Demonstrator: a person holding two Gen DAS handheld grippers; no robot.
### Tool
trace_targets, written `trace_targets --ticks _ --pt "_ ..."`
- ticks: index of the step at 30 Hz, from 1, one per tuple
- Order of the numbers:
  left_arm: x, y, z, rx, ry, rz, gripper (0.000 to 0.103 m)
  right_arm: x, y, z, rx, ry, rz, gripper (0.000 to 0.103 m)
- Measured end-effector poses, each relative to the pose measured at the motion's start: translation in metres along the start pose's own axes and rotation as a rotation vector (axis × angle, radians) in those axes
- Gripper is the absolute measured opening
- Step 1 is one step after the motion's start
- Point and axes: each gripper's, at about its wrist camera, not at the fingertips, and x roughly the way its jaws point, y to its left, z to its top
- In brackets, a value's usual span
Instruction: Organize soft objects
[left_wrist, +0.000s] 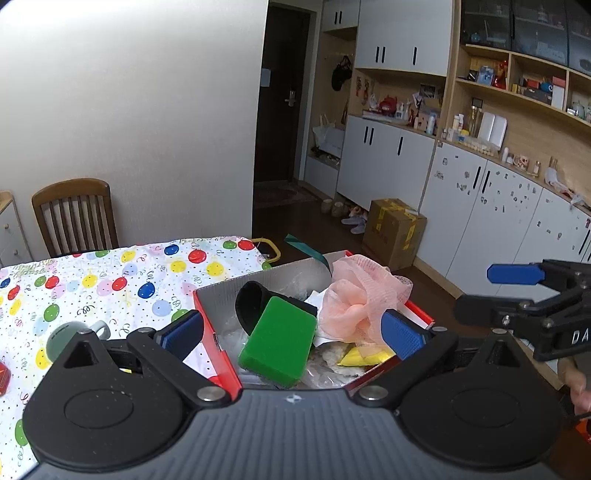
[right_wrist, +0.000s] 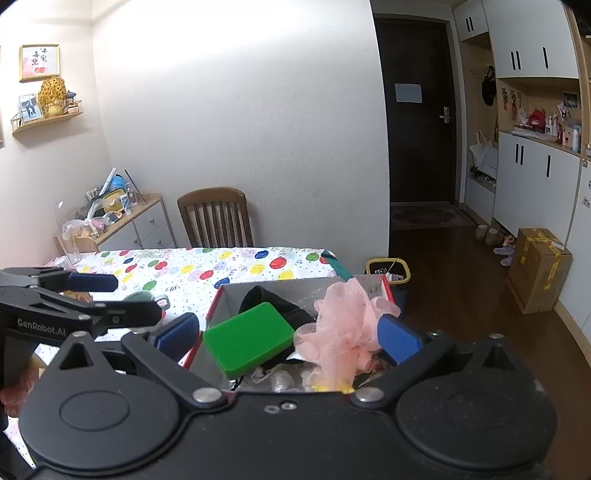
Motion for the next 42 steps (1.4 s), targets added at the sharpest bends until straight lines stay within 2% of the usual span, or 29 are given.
trace_targets --ticks 11,17,42 --pt "-0.024 0.005 -0.005 -0.037 -0.042 -0.013 0.103 -0.017 0.023 -0.009 -0.016 -0.036 0.014 0.103" --pt "-0.031 0.003 -0.009 -0.021 -0.053 0.024 0.103 -0.02 0.026 -0.011 0.012 -0.046 0.013 0.103" --pt "-0.033 0.0 -0.007 -0.008 -0.029 0.01 0.103 -0.023 0.028 -0.014 0.006 -0.02 -0.003 0.103"
